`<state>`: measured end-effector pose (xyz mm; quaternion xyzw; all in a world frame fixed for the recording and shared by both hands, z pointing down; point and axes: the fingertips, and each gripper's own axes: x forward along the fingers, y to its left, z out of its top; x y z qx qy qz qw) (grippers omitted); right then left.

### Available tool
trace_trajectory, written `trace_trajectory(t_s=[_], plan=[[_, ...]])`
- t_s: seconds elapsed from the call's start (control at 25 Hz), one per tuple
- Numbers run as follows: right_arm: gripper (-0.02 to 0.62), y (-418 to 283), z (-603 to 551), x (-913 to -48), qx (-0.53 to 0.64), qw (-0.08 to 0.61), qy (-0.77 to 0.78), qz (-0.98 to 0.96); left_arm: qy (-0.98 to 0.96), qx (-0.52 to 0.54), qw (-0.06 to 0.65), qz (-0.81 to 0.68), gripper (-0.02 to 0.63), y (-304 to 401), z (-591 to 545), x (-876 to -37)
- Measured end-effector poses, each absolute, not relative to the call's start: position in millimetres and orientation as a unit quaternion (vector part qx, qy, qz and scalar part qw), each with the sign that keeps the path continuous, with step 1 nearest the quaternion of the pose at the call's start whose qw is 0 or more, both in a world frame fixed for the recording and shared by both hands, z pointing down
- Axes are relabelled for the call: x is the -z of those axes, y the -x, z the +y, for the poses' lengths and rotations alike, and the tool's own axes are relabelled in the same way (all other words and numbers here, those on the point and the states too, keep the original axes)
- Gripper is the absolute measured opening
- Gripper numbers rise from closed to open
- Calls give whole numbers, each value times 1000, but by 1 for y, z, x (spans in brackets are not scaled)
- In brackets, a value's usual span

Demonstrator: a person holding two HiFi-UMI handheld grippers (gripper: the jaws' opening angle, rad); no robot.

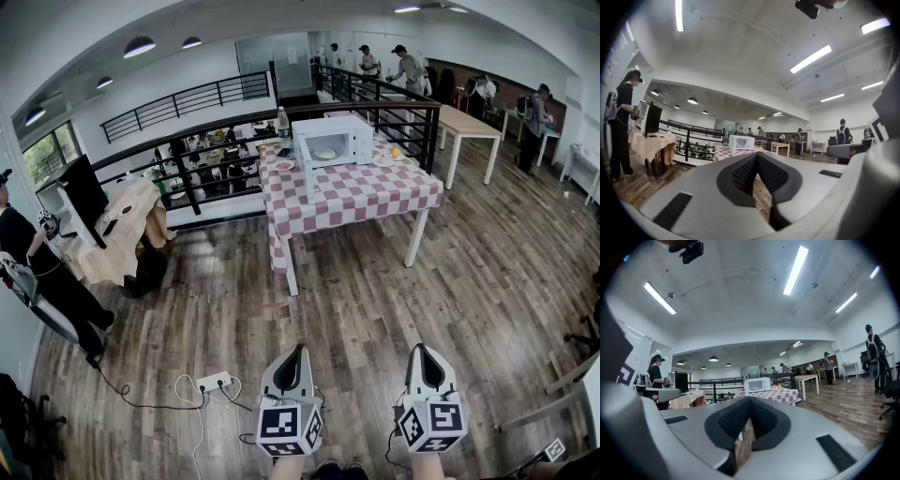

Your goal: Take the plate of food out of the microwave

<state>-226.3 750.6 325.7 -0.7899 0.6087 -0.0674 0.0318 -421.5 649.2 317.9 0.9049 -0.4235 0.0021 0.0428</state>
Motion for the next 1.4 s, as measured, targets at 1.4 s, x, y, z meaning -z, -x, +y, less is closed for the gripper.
trace_trajectory(t_s=[1.4], plan=[[-9,159,707,-358,87,31,782,617,-906,-13,52,-420,11,342,613,-344]])
